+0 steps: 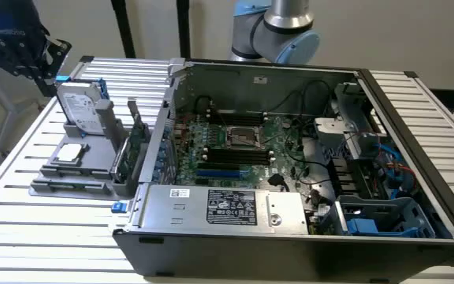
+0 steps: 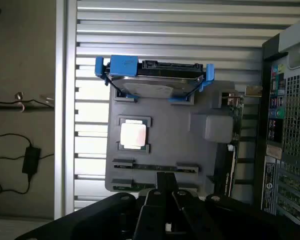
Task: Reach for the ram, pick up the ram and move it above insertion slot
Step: 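Reach for the ram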
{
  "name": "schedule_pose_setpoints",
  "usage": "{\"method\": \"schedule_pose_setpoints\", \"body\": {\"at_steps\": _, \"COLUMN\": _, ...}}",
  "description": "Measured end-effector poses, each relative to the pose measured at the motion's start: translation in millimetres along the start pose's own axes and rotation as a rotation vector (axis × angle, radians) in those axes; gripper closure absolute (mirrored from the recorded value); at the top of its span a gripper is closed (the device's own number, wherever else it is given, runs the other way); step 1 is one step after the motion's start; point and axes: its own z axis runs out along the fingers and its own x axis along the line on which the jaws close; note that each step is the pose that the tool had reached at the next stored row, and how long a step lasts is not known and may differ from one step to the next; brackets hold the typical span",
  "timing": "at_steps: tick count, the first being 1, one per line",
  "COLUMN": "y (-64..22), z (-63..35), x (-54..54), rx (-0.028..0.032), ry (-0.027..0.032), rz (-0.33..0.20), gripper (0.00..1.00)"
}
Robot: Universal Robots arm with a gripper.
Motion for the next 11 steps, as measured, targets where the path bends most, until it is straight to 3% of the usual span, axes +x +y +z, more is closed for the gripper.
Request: {"method": "schedule_pose_setpoints", "body": {"at_steps": 11, "y": 0.0, "z": 0.0, "x": 0.0, "rx": 0.0000, "ry": 0.0000, "rz": 0.000, "gripper": 0.89}}
